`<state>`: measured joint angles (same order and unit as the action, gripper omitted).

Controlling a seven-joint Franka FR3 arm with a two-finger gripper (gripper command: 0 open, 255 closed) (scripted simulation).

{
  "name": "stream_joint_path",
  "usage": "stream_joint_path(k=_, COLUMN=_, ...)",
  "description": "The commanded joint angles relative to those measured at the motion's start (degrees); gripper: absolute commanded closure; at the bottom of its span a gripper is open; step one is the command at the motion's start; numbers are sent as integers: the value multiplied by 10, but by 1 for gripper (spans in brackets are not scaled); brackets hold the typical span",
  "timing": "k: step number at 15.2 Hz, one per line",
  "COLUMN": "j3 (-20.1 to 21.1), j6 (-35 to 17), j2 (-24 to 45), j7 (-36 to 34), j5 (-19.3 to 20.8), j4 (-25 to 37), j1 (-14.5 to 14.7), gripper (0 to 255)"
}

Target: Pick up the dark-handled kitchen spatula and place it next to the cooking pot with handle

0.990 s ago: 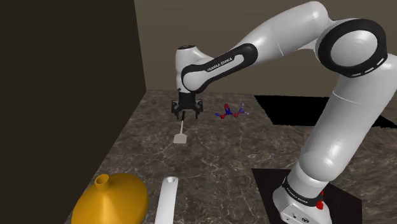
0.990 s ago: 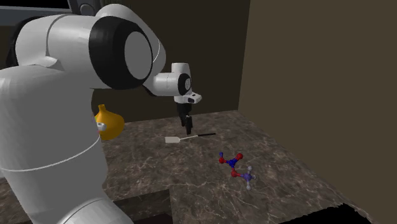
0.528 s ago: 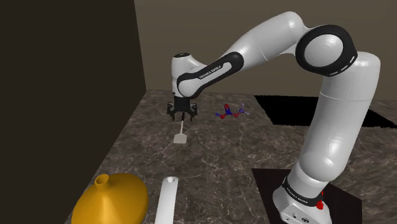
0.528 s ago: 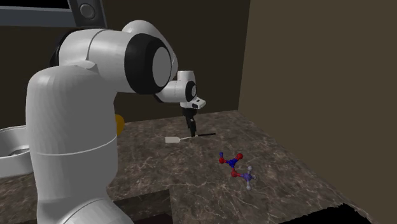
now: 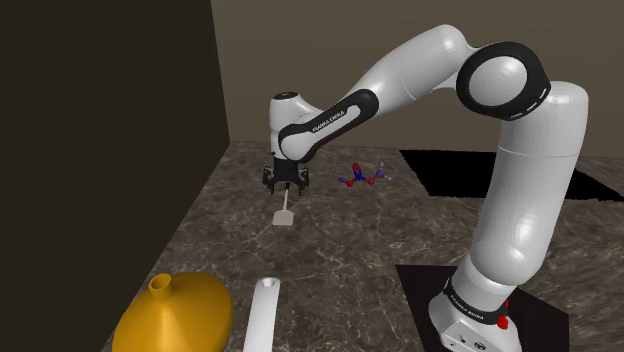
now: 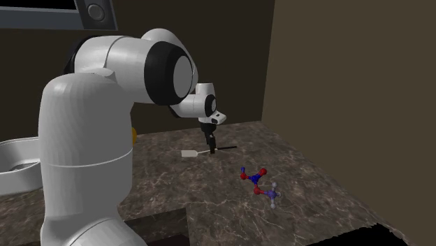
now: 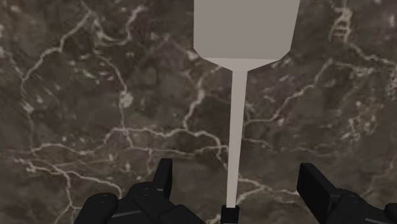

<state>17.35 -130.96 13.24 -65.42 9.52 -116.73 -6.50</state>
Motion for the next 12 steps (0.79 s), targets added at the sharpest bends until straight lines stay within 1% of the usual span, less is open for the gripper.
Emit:
stream_joint_path(k=1, j3=0, j6=0, j2=0, j7=0, j5=0, j4=0, j1=0, gripper=0)
stream_joint_path(k=3, j3=0, j6=0, j2=0, j7=0, j5=0, j4=0, j1=0, gripper=0)
stream_joint_path(k=4, j3=0, j6=0, j2=0, j7=0, j5=0, j4=0, j1=0, gripper=255)
stream_joint_path(k=12, j3=0, j6=0, j2=0, j7=0, j5=0, j4=0, j1=0, gripper=255)
